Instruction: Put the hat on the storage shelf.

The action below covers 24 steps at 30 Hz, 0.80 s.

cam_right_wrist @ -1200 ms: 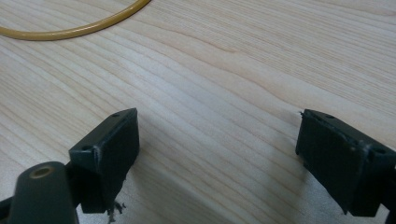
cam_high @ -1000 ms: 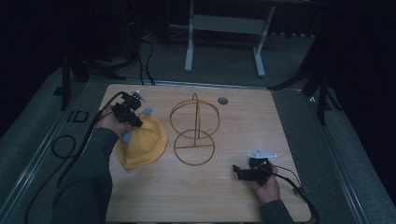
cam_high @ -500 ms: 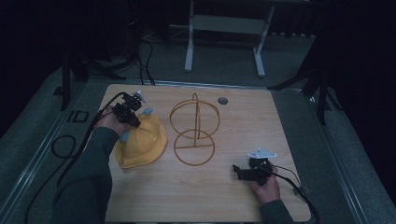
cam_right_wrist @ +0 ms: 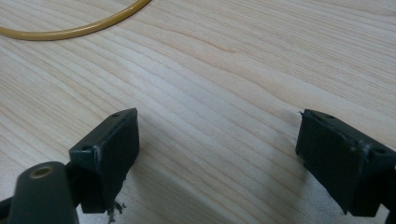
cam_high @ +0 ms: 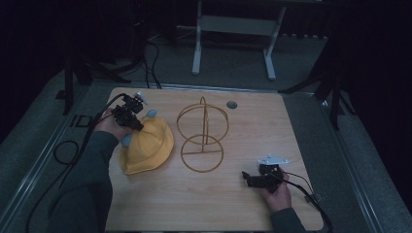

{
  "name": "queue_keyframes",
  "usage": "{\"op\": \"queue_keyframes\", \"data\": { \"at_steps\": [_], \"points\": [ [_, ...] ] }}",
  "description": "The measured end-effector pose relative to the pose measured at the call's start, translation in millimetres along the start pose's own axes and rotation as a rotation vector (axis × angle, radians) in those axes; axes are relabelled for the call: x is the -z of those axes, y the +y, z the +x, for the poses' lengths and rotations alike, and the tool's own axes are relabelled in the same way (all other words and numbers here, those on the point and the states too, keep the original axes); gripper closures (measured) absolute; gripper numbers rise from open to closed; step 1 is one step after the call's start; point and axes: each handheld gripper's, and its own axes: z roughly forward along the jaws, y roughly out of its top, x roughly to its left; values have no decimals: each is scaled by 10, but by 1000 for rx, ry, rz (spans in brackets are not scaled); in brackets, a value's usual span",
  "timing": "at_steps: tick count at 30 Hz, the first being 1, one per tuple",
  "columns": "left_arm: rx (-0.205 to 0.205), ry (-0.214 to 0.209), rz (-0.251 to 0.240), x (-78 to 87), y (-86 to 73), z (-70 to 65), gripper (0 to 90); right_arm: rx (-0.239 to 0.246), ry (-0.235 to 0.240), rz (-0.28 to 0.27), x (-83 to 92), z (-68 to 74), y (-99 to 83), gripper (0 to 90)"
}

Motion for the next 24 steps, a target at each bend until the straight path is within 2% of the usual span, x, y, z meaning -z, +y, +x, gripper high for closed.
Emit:
{"op": "queue_keyframes", "data": {
  "at_steps": [9,12,24],
  "points": [
    [-16,11,-16,122,32,-16,835,0,0,0,0,0,0,132],
    [-15,-1,-28,163,30,-20,834,0,0,0,0,0,0,132],
    [-34,-6,-61,296,44,-56,835,0,-1,-1,-1,0,0,133]
  ]
}}
